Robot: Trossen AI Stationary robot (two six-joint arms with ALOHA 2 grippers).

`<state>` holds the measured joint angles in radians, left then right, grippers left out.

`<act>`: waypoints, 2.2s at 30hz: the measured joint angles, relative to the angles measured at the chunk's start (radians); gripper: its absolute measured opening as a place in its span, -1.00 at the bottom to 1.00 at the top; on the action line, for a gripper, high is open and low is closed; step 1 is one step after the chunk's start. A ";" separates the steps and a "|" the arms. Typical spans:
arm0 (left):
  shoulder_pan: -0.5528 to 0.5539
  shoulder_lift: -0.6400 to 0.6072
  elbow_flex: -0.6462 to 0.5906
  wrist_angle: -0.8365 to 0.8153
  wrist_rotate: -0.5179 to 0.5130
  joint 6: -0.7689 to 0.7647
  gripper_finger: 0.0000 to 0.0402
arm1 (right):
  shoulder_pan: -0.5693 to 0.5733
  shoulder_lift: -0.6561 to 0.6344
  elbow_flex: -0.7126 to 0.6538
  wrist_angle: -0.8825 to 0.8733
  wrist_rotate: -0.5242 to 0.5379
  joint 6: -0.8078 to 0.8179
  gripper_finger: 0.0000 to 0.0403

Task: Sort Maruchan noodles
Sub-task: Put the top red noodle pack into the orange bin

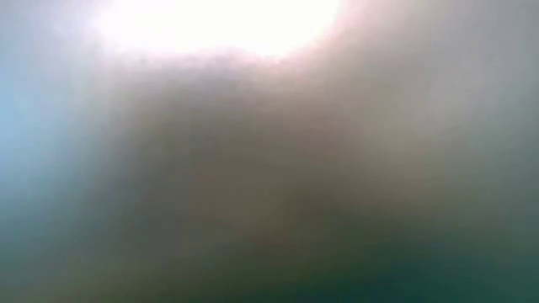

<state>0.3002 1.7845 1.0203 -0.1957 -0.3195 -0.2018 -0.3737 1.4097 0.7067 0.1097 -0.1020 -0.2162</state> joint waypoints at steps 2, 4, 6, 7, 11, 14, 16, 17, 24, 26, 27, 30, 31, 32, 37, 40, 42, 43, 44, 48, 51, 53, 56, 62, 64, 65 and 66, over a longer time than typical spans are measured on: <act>0.014 0.003 0.000 0.044 0.034 0.057 0.11 | 0.000 0.000 0.000 0.000 0.000 -0.003 -0.34; 0.028 0.008 0.000 0.061 0.076 0.119 0.11 | 0.000 0.000 0.000 0.000 0.001 -0.005 -0.34; 0.039 0.013 -0.001 0.076 0.122 0.168 0.11 | 0.000 0.000 0.000 0.000 0.018 -0.020 -0.34; 0.042 0.016 -0.002 0.094 0.132 0.179 0.11 | 0.000 0.000 0.000 0.000 0.044 -0.039 -0.34; 0.042 0.024 -0.002 0.180 0.201 0.213 0.11 | -0.004 0.027 0.000 0.032 0.220 -0.108 -0.34; 0.034 0.025 -0.002 0.234 0.288 0.224 0.11 | -0.013 0.062 0.000 0.073 0.268 -0.121 -0.34; 0.029 0.025 -0.002 0.258 0.342 0.218 0.11 | -0.020 0.088 0.000 0.092 0.261 -0.127 -0.34; 0.026 0.025 -0.002 0.254 0.354 0.205 0.11 | -0.023 0.104 0.000 0.102 0.261 -0.136 -0.34; 0.002 0.025 -0.002 0.115 0.362 0.123 0.11 | -0.065 0.196 0.000 0.241 0.260 -0.198 -0.34; -0.007 0.025 -0.002 0.097 0.387 0.123 0.11 | -0.082 0.210 0.000 0.277 0.260 -0.212 -0.34; -0.009 0.025 -0.003 0.091 0.405 0.122 0.11 | -0.091 0.216 0.000 0.301 0.259 -0.212 -0.34; -0.013 0.029 -0.005 0.090 0.418 0.114 0.11 | -0.119 0.231 0.001 0.350 0.260 -0.200 -0.34; -0.012 0.030 -0.007 0.090 0.418 0.110 0.11 | -0.126 0.233 0.003 0.350 0.259 -0.195 -0.34; -0.012 0.033 -0.007 0.090 0.417 0.107 0.11 | -0.132 0.239 0.008 0.352 0.259 -0.190 -0.34; -0.010 0.037 -0.007 0.093 0.391 0.107 0.11 | -0.150 0.268 0.035 0.353 0.191 -0.162 -0.34; -0.007 0.037 -0.007 0.094 0.355 0.103 0.11 | -0.150 0.290 0.051 0.354 0.146 -0.150 -0.34; -0.002 0.037 -0.007 0.096 0.325 0.097 0.11 | -0.150 0.300 0.054 0.352 0.145 -0.147 -0.34; -0.001 0.037 -0.007 0.097 0.307 0.096 0.11 | -0.150 0.305 0.056 0.351 0.145 -0.145 -0.34; 0.000 0.037 -0.008 0.097 0.287 0.096 0.11 | -0.150 0.307 0.056 0.348 0.142 -0.137 -0.34; 0.015 0.037 -0.008 0.097 0.225 0.096 0.11 | -0.150 0.304 0.057 0.303 0.084 -0.097 -0.34; 0.034 0.037 -0.008 0.099 0.190 0.090 0.11 | -0.148 0.299 0.057 0.259 0.006 -0.046 -0.34; 0.047 0.037 -0.008 0.103 0.162 0.088 0.11 | -0.147 0.299 0.058 0.233 -0.064 0.000 -0.34; 0.067 0.037 -0.008 0.133 0.153 0.088 0.11 | -0.140 0.299 0.059 0.197 -0.198 0.049 -0.34; 0.097 0.037 -0.007 0.174 0.153 0.075 0.11 | -0.127 0.299 0.056 0.172 -0.505 0.115 -0.34; 0.097 0.036 -0.007 0.173 0.155 0.044 0.11 | -0.126 0.298 0.056 0.172 -0.551 0.128 -0.34; 0.095 0.035 -0.007 0.170 0.172 0.024 0.11 | -0.127 0.297 0.056 0.171 -0.557 0.138 -0.34; 0.090 0.034 -0.007 0.170 0.204 0.004 0.11 | -0.128 0.292 0.056 0.170 -0.557 0.139 -0.34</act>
<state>0.3907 1.8183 1.0130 -0.0252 -0.1155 -0.1975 -0.5014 1.7014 0.7628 0.2800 -0.6586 -0.0772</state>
